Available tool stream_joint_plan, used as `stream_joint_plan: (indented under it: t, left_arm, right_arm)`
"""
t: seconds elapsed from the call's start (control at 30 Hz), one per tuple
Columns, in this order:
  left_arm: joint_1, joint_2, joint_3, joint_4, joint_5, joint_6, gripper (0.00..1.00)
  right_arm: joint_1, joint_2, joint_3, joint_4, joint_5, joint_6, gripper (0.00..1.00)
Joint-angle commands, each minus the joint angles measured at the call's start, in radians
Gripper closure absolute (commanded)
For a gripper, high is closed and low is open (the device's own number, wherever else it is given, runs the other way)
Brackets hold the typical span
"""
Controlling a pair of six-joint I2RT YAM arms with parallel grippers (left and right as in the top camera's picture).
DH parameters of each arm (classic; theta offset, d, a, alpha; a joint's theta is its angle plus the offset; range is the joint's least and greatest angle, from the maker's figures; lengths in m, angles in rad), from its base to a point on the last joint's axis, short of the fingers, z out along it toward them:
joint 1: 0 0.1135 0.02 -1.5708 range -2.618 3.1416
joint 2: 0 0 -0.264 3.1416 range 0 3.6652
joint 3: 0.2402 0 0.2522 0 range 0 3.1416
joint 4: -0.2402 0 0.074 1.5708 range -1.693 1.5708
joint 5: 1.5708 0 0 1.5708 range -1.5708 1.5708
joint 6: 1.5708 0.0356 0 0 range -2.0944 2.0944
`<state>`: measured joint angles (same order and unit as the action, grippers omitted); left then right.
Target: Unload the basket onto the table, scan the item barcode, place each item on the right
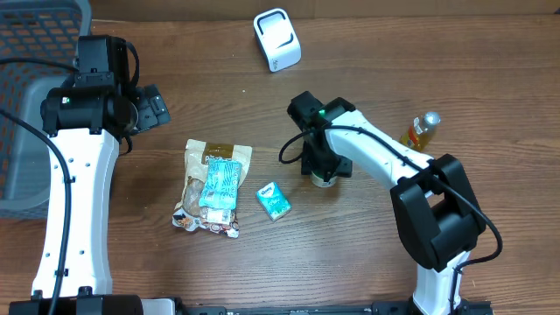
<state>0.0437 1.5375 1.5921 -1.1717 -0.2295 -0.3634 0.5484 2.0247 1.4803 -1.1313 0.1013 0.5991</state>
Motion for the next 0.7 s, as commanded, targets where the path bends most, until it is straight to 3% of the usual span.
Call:
stream_joint_plan:
  t: [0.0, 0.67]
  left_arm:
    - [0.002, -0.005, 0.009, 0.001, -0.013, 0.012, 0.00]
    - [0.002, -0.005, 0.009, 0.001, -0.013, 0.012, 0.00]
  right_arm:
    - [-0.032, -0.079, 0.062, -0.019, -0.058, -0.002, 0.46]
    - [-0.066, -0.134, 0.063, -0.139, -0.612, -0.005, 0.46]
